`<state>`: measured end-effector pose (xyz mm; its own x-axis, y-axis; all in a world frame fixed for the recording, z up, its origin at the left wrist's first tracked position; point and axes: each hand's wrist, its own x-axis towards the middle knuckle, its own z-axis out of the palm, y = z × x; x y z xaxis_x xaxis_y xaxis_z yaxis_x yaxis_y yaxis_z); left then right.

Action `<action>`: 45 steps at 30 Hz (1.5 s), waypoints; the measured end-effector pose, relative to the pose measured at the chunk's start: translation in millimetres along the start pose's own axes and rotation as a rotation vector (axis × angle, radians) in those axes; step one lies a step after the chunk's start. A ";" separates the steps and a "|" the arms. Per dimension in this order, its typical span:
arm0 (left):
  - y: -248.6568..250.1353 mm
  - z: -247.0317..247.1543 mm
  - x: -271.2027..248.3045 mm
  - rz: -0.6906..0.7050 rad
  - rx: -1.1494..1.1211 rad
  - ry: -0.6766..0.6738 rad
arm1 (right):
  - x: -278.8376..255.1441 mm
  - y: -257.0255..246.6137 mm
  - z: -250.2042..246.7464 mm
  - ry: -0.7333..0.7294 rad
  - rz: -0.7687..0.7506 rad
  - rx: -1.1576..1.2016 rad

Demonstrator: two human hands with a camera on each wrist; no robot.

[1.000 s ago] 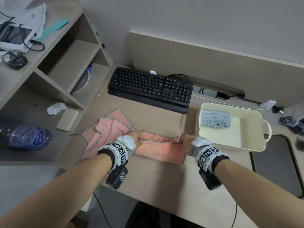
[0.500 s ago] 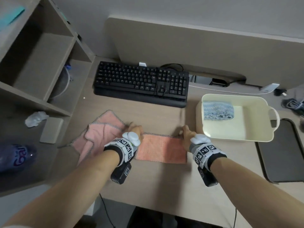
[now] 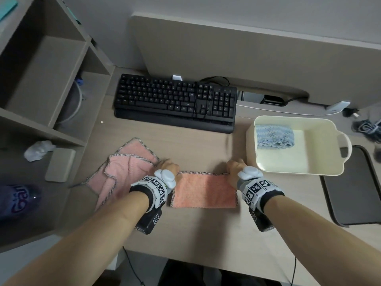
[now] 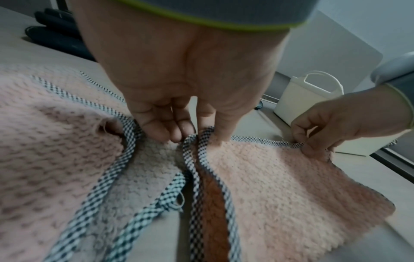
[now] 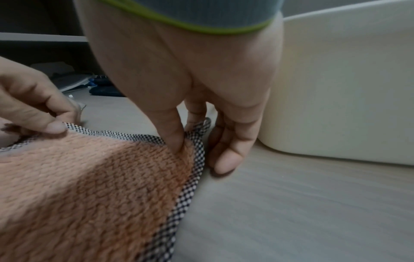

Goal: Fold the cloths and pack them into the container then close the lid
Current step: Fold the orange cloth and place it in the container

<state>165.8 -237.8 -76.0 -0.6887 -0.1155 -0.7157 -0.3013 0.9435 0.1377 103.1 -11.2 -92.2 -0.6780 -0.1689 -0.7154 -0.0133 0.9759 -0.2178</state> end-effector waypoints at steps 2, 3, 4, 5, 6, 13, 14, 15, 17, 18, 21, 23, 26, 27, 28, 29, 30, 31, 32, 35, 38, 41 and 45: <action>-0.7 -1.6 -1.5 0.006 -0.051 0.003 | -3.7 -5.1 -2.8 0.002 -0.011 -0.001; -2.0 -0.6 -0.8 0.018 -0.052 0.019 | -7.2 -7.6 -4.6 -0.005 -0.016 0.006; -1.9 -2.5 -4.0 0.016 -0.062 0.027 | -10.7 -10.5 -7.3 -0.016 -0.009 0.005; -1.6 -5.2 -4.9 0.018 -0.055 0.033 | -10.9 -11.3 -8.6 -0.012 -0.010 0.012; -1.7 -6.0 -5.8 0.015 -0.070 0.035 | -11.6 -12.4 -10.3 -0.015 0.004 0.016; -4.4 -17.2 -28.3 0.075 -0.214 0.031 | -35.9 -22.3 -28.3 -0.026 0.029 -0.116; -6.1 -16.3 -32.2 0.077 -0.237 0.058 | -39.7 -24.0 -31.1 -0.019 0.040 -0.159; -7.5 -15.9 -36.1 0.080 -0.255 0.103 | -45.4 -26.7 -35.5 -0.019 0.045 -0.176; -11.6 -15.0 -43.9 0.084 -0.284 0.180 | -52.3 -27.5 -43.0 -0.029 0.048 -0.160; -13.6 -15.7 -45.9 0.089 -0.290 0.198 | -57.7 -28.0 -47.7 -0.043 0.043 -0.126; -19.1 -21.6 -54.7 0.121 -0.291 0.223 | -67.5 -27.1 -55.9 -0.081 0.029 0.066; -22.2 -27.9 -61.1 0.125 -0.282 0.265 | -68.0 -27.5 -58.1 -0.070 0.031 0.173; -22.6 -37.0 -68.1 0.128 -0.293 0.322 | -73.8 -30.0 -58.7 -0.056 -0.008 0.246; -21.8 -39.7 -70.2 0.140 -0.308 0.330 | -74.9 -30.8 -58.6 -0.031 -0.039 0.238; -20.4 -42.7 -70.8 0.149 -0.326 0.323 | -75.0 -31.1 -59.1 -0.015 -0.066 0.242; -20.6 -45.1 -71.7 0.153 -0.355 0.309 | -75.7 -30.9 -59.0 -0.014 -0.091 0.232; -21.2 -47.6 -72.6 0.151 -0.383 0.286 | -75.6 -31.7 -59.6 -0.015 -0.124 0.226; -21.2 -48.8 -72.7 0.154 -0.409 0.259 | -77.0 -32.9 -61.0 -0.018 -0.139 0.201; -22.4 -49.6 -73.3 0.158 -0.423 0.237 | -76.6 -32.9 -61.4 -0.012 -0.156 0.179; -25.2 -50.2 -73.1 0.192 -0.420 0.256 | -82.7 -36.5 -63.8 -0.006 -0.174 0.139; -27.1 -51.7 -73.2 0.206 -0.374 0.274 | -82.8 -34.4 -63.4 0.002 -0.171 0.159; -30.1 -50.4 -70.9 0.203 -0.294 0.258 | -84.6 -32.3 -63.7 0.008 -0.165 0.206; -34.0 -52.3 -66.7 0.192 -0.262 0.324 | -83.8 -32.0 -60.9 0.028 -0.165 0.298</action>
<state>187.5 -278.4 2.8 -0.9064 -0.0766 -0.4153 -0.2760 0.8518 0.4453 115.6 -19.9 15.2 -0.7044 -0.3133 -0.6369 0.0883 0.8517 -0.5166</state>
